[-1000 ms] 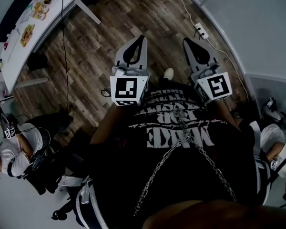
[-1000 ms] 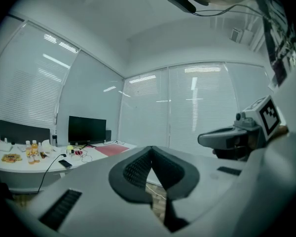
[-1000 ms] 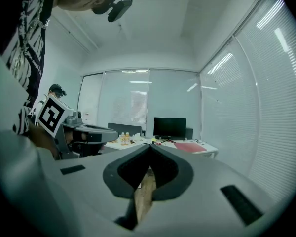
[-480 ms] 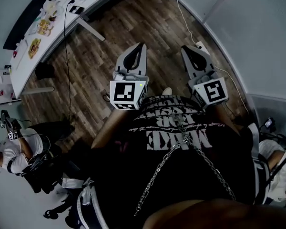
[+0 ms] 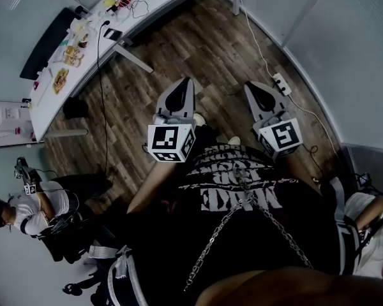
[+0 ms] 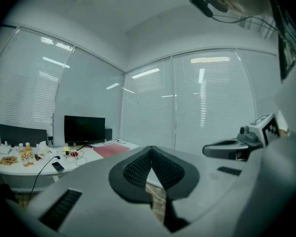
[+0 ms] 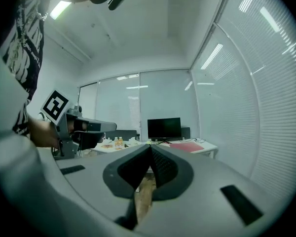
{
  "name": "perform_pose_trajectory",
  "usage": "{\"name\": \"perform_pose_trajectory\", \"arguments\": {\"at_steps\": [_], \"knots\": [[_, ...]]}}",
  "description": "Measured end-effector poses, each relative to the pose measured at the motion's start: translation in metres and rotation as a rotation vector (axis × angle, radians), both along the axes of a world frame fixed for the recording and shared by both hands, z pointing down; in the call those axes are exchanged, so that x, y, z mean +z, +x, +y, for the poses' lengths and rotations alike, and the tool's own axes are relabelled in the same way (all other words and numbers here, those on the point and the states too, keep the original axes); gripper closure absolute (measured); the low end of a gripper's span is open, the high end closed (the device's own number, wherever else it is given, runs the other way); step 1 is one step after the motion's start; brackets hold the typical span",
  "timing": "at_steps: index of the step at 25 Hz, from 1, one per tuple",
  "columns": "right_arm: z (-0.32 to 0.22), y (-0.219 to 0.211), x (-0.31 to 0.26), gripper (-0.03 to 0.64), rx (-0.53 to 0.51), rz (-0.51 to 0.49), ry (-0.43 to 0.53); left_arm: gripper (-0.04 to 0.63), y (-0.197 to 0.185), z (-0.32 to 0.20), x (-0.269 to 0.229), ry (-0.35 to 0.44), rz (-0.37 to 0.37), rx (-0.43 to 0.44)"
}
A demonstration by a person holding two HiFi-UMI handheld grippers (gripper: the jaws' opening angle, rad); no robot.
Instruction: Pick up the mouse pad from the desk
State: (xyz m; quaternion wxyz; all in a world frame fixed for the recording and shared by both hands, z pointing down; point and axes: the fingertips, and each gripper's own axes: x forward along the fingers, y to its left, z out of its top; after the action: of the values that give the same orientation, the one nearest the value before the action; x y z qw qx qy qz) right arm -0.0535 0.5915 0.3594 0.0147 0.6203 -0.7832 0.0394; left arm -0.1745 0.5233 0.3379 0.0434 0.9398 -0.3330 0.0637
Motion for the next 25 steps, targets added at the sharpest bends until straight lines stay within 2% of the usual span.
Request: {"name": "perform_pose_trajectory", "arguments": {"at_steps": [3, 8, 17, 23, 25], "knots": [[-0.014, 0.011, 0.005, 0.617, 0.006, 0.01, -0.015, 0.588, 0.013, -0.013, 0.009, -0.009, -0.012, 0.022], [-0.049, 0.033, 0.004, 0.617, 0.048, 0.045, -0.03, 0.588, 0.037, -0.054, 0.013, -0.008, 0.036, 0.058], [-0.155, 0.035, -0.012, 0.617, 0.067, 0.099, -0.052, 0.588, 0.067, -0.162, 0.004, -0.001, 0.093, 0.125], [-0.227, 0.034, -0.011, 0.617, 0.09, 0.121, -0.084, 0.588, 0.069, -0.233, 0.003, 0.009, 0.076, 0.146], [-0.248, 0.03, -0.013, 0.617, 0.092, 0.101, -0.08, 0.588, 0.066, -0.251, 0.002, 0.017, 0.081, 0.154]]}}
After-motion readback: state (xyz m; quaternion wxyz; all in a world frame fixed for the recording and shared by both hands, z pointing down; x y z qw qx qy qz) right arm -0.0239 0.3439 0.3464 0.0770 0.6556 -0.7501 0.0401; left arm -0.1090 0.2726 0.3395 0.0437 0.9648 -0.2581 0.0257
